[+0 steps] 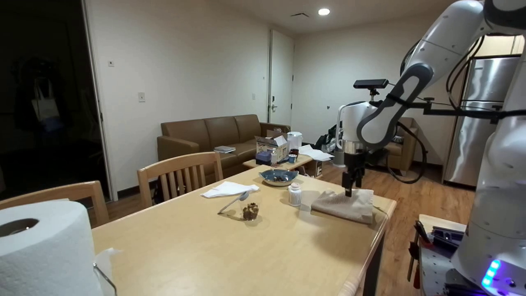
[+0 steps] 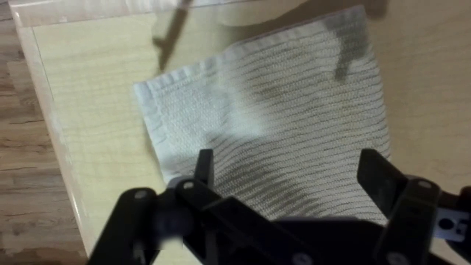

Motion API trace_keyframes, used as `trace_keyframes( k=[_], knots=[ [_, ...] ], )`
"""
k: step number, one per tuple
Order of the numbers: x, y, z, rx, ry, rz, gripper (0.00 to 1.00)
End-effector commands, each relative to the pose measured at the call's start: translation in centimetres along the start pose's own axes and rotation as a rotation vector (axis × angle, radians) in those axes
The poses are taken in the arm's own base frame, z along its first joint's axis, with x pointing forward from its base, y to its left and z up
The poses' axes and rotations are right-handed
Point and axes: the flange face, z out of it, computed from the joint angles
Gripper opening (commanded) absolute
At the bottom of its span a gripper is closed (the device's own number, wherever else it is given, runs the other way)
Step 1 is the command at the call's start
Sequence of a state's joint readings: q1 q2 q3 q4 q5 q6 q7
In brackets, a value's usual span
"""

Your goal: Use the towel to wipe the table

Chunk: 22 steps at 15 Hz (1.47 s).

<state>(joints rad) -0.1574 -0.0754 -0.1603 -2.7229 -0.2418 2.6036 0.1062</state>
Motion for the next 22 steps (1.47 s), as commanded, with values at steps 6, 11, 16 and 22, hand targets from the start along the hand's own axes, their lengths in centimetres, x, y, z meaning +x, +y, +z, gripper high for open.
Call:
trace_keyframes(
  k=[6,11,16,22],
  knots=[
    [3.4,1.5,6.6,-0.008,0.002,-0.071,1.00],
    [5.1,1.6,10.1,-0.007,-0.028,-0.139,0.67],
    [5.8,1.2,10.8,-0.011,-0.047,-0.175,0.34],
    [6.1,0.0,9.6,-0.038,-0.028,-0.209,0.03]
  ],
)
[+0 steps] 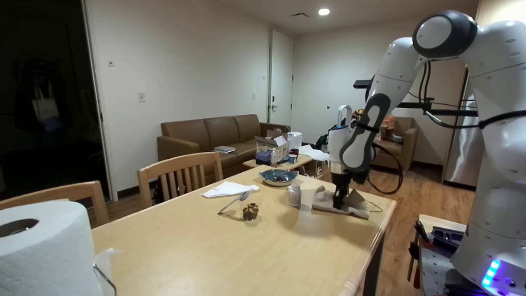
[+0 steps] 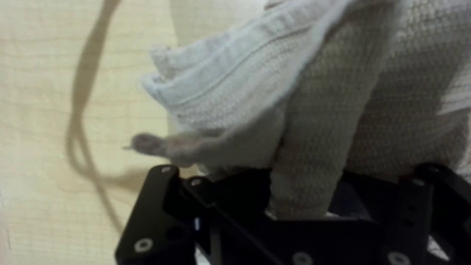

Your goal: Use the towel to wipe the table

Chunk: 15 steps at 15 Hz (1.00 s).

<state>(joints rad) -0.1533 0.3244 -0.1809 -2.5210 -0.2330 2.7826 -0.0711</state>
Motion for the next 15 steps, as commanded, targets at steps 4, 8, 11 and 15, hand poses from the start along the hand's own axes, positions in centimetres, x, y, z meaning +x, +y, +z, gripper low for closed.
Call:
trace_keyframes(
  k=[4,8,11,15],
  knots=[
    [0.0,-1.8,-1.9,-0.035,0.024,-0.067,0.03],
    [-0.8,-3.8,-4.5,-0.055,0.041,-0.142,0.04],
    [-1.4,-4.8,-5.7,-0.067,0.044,-0.172,0.05],
    [-1.7,-5.3,-5.6,-0.064,-0.003,-0.190,0.05]
  ],
)
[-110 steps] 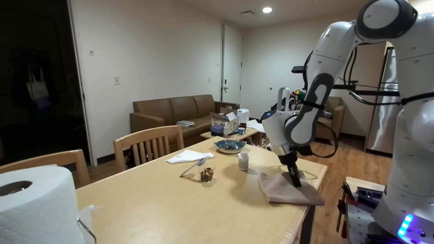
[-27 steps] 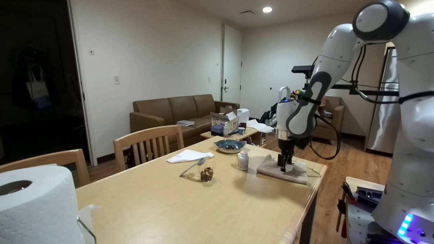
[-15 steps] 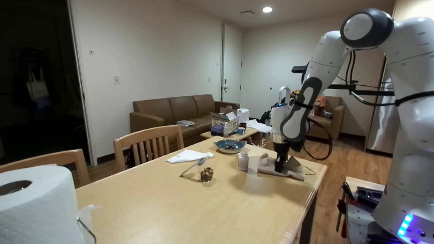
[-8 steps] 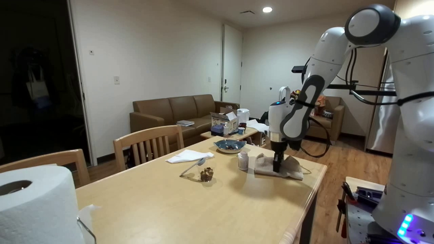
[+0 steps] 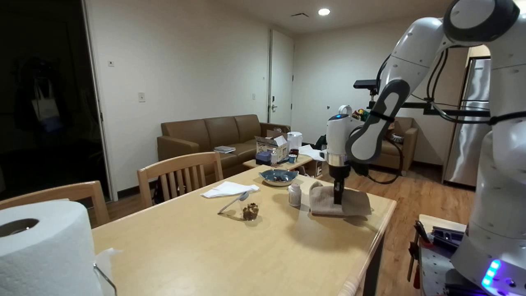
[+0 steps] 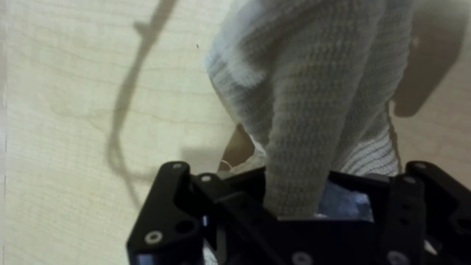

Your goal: Use the towel to wipe the table

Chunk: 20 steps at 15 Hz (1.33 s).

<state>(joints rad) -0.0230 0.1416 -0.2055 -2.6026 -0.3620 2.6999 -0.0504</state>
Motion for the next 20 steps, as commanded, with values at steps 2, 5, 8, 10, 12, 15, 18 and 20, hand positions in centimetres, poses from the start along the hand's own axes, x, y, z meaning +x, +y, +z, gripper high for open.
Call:
trace_keyframes(
  k=[2,5,8,10,12,15,18,20],
  knots=[
    [-0.4,-1.1,0.9,0.009,-0.071,-0.027,0.05],
    [-0.1,-2.0,3.1,0.028,-0.119,-0.052,0.05],
    [0.2,-3.2,5.7,0.041,-0.165,-0.081,0.05],
    [0.6,-4.0,6.9,0.031,-0.171,-0.130,0.05],
    [1.0,-4.6,6.8,0.021,-0.184,-0.167,0.05],
    [1.4,-5.8,6.7,0.015,-0.197,-0.210,0.05],
    [1.8,-7.6,6.8,0.014,-0.202,-0.286,0.05],
    [2.1,-9.8,7.1,0.008,-0.201,-0.378,0.05]
  ],
)
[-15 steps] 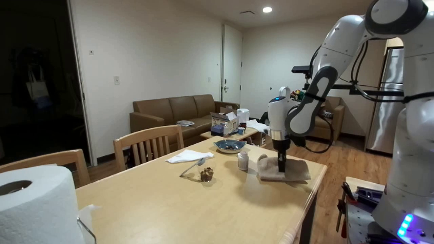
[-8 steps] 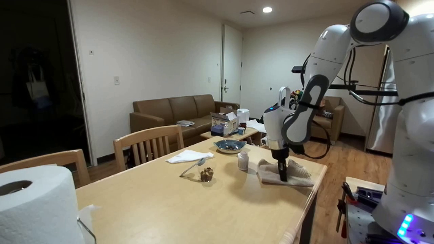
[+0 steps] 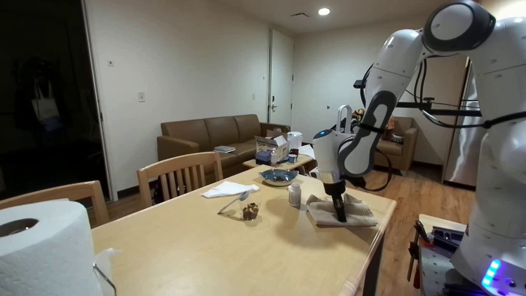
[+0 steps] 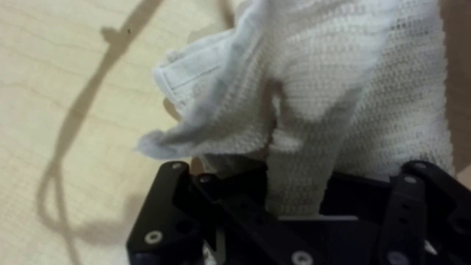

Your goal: Use the towel to wipe the table

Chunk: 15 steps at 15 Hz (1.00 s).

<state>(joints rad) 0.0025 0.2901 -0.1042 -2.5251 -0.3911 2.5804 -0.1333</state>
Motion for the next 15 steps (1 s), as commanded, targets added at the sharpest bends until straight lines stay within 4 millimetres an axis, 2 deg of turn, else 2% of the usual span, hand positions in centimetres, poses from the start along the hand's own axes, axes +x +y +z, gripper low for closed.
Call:
trace_keyframes(
  k=[1,6,10,12,15],
  knots=[
    [2.4,-4.9,2.7,-0.018,-0.034,-0.171,0.05],
    [4.5,-9.2,1.9,-0.075,-0.024,-0.366,0.05],
    [5.8,-11.6,1.6,-0.114,-0.031,-0.496,0.05],
    [6.0,-12.0,1.7,-0.134,-0.040,-0.535,0.05],
    [6.0,-10.7,1.5,-0.159,-0.081,-0.496,0.05]
  ],
)
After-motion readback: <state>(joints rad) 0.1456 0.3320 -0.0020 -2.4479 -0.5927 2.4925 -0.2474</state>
